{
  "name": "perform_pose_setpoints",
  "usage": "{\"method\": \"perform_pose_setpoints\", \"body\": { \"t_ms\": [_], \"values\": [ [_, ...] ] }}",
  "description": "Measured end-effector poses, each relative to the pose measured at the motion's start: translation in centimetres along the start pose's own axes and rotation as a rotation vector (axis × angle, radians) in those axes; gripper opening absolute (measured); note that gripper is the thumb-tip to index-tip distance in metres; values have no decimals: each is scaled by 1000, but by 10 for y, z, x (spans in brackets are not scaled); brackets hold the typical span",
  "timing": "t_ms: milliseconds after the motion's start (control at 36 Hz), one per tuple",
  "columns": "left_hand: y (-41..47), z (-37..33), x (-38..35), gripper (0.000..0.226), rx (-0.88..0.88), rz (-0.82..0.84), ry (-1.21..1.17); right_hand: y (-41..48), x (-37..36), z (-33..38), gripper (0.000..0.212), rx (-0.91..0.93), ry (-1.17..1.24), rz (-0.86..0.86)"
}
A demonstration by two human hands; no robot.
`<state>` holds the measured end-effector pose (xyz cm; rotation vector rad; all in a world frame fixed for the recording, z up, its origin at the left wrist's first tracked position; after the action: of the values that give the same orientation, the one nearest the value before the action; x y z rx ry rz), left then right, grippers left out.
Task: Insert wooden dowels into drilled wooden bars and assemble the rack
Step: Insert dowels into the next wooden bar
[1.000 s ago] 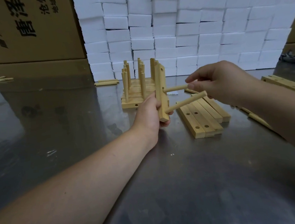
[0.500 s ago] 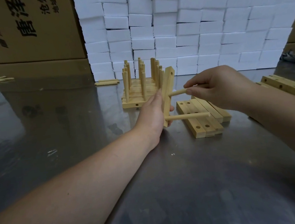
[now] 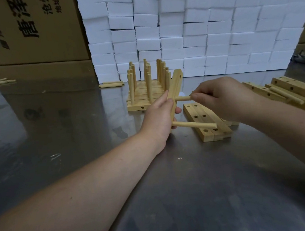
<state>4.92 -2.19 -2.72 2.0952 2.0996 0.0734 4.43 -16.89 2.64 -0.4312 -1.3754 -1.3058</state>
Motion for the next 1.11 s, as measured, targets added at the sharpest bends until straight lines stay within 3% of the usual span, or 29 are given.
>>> {"method": "perform_pose_setpoints", "body": {
  "t_ms": [278, 444, 583, 694, 833, 944, 1111],
  "values": [
    [-2, 0, 1, 38, -41, 6, 46, -2, -4, -6, 29, -224, 373, 21],
    [-3, -2, 2, 29, -44, -37, 1, -1, -1, 4, 36, -221, 319, 85],
    [-1, -2, 3, 25, -5, -64, -91, 4, 22, -5, 47, -269, 387, -63],
    [1, -1, 3, 26, 3, -60, -121, 15, 33, -38, 42, -370, 56, -150],
    [0, 0, 3, 33, 4, -45, -83, 19, 13, -83, 38, -521, -339, 160],
    [-1, -2, 3, 32, 9, -45, -72, 11, -6, -102, 31, -528, -477, 372],
    [-1, -1, 2, 25, 8, -39, -75, 8, -9, -100, 25, -515, -525, 342]
  ]
}}
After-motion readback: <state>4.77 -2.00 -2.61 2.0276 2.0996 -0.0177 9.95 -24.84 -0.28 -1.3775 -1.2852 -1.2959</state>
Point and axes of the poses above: each hand's wrist, its own y-axis towards the middle knuckle, its own x-axis out of the back of the hand, z = x × y, the point moved 2 cm from there along y, towards the middle knuckle
